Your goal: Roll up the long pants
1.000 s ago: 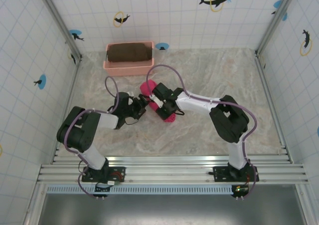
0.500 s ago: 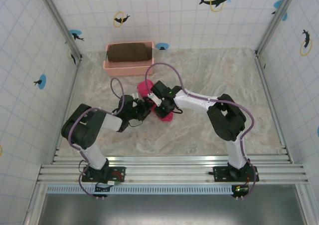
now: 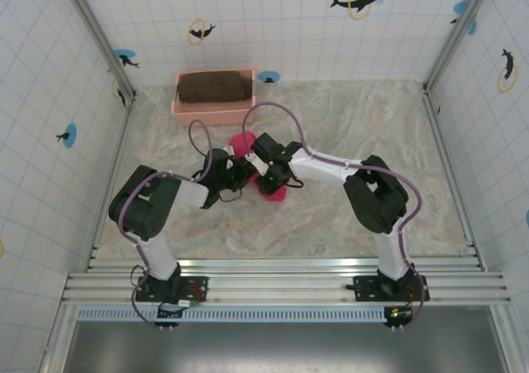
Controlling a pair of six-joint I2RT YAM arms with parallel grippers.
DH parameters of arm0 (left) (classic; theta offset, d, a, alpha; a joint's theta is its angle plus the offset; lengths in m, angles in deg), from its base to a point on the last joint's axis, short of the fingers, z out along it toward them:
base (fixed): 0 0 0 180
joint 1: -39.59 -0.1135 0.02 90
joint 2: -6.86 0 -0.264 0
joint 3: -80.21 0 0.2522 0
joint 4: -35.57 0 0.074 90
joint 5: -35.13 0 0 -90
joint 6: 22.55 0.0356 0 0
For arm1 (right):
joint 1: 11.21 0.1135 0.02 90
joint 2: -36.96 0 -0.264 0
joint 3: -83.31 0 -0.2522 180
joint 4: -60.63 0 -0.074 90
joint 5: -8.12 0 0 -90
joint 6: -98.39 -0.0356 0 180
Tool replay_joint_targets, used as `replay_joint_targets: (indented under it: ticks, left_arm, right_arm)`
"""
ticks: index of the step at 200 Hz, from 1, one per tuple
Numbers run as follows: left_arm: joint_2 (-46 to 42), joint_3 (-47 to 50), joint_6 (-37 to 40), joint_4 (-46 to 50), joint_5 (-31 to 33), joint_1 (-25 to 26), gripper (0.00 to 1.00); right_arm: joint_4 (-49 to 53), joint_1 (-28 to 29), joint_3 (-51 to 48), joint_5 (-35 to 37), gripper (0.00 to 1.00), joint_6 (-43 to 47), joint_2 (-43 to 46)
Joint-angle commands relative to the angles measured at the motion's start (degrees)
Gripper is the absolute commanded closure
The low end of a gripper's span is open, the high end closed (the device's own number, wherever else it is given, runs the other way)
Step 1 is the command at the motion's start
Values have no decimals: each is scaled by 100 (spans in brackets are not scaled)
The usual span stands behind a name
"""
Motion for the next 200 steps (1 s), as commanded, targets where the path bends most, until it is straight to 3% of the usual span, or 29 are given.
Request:
replay_joint_targets:
  ticks: [1,16,40,48,77,114,157,200]
  left_arm:
    - [576,-245,194,-33,204,34,100]
    - [526,-285,249,404,236,62,100]
    - [-90,-811,1104,2927,621,60,100]
    - [-185,-1088,1449,3684,656,57,100]
    - [-98,-2191,2614,6030,931,53,100]
    - [442,-3565,3827,8141,1389,61,100]
    - [1066,-4707,4642,9519,2096,66,100]
    - [1430,-5196,4939,9987,2518,89,100]
  right_arm:
    - [1230,456,-262,-1145,100,294,-58]
    - [1309,435,-229,-1087,97,297,-17]
    - [1288,329,-399,-769,19,206,342]
    - [1236,272,-519,-611,1,143,590]
    - [1130,-59,-986,-314,1,-8,1623]
    - [1159,-795,-1645,-195,1,-90,2857]
    - [1199,-1501,-2409,-298,1,-17,3813]
    - [1129,-1586,-2495,-380,1,-107,3996]
